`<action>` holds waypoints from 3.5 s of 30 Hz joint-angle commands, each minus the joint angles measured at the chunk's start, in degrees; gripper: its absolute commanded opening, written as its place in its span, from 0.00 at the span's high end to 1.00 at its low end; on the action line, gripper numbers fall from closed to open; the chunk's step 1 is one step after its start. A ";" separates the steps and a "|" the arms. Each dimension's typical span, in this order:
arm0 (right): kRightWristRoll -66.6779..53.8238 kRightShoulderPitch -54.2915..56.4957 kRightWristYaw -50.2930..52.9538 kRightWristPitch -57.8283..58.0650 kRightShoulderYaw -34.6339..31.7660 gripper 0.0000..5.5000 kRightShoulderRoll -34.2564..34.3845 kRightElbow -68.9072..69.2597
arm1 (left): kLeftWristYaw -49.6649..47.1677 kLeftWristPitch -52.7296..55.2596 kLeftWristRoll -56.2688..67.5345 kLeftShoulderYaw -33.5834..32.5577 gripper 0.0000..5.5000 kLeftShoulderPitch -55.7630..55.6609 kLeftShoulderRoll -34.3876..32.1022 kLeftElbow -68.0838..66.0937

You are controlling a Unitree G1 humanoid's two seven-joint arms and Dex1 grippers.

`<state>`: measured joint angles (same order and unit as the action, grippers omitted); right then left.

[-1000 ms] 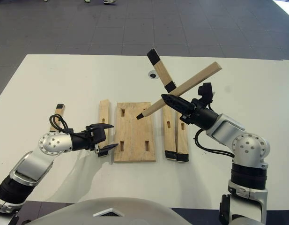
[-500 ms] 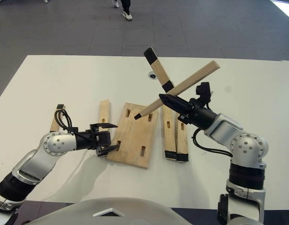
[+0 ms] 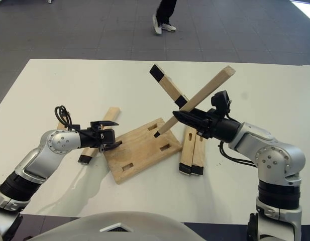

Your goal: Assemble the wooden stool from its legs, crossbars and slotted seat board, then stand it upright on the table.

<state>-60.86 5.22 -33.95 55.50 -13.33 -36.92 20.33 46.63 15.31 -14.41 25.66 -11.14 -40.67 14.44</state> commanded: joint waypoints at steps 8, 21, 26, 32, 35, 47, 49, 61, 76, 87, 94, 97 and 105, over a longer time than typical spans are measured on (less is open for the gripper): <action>1.93 -5.51 2.19 -0.33 -2.09 0.63 -0.60 1.80 | -2.38 7.15 -3.46 -0.10 0.33 1.97 2.99 0.22; 10.59 -1.45 -0.15 -3.45 3.06 0.63 0.12 -6.38 | -2.42 6.57 -3.92 0.26 0.33 0.91 4.31 -0.18; 19.82 -1.63 2.99 -7.31 10.47 0.63 0.13 -2.23 | -3.37 8.79 -4.59 0.06 0.33 -0.10 5.83 0.44; 27.19 -8.47 4.23 -13.70 16.38 0.63 2.64 -3.04 | -5.99 11.99 -5.57 -0.31 0.33 -1.77 9.75 0.42; 28.97 -8.01 3.47 -16.09 16.12 0.63 2.97 -8.38 | -5.88 11.56 -5.69 -0.44 0.33 -1.62 9.73 0.13; 25.15 -1.07 -6.58 -13.54 15.28 0.63 0.08 -21.96 | -6.29 8.81 -5.37 -1.38 0.33 -0.74 9.44 -2.02; 24.21 -0.21 -7.95 -12.26 15.42 0.63 -0.33 -21.99 | -6.21 8.48 -5.39 -1.40 0.33 -0.69 9.35 -2.30; 18.68 7.60 -7.26 -4.48 11.61 0.63 0.29 -15.06 | -6.17 7.36 -5.40 -1.30 0.33 -0.69 9.59 -3.03; 22.83 5.49 -7.81 -1.55 10.77 0.23 -3.19 -11.89 | -7.25 8.32 -6.01 -1.67 0.33 0.55 9.36 -2.90; 37.02 5.49 -9.35 -13.85 20.44 0.23 -3.42 -13.73 | -7.65 8.47 -5.75 -1.38 0.33 0.85 9.73 -2.15; 47.72 8.04 -8.95 -23.00 26.62 0.23 -1.53 -18.11 | -6.84 8.22 -5.58 -1.29 0.33 -0.50 9.61 -2.80; 49.83 10.92 -6.37 -24.61 25.82 0.23 1.43 -23.08 | -6.59 8.84 -5.50 -1.23 0.33 -0.92 10.09 -1.96; 53.43 21.95 -1.81 -30.93 25.08 0.23 12.10 -42.99 | -3.97 11.02 -4.28 -0.30 0.33 -3.22 11.33 0.99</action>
<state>-8.46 24.15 -36.11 26.28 11.67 -27.10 -18.55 41.55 25.57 -19.04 24.63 -12.99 -29.93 14.13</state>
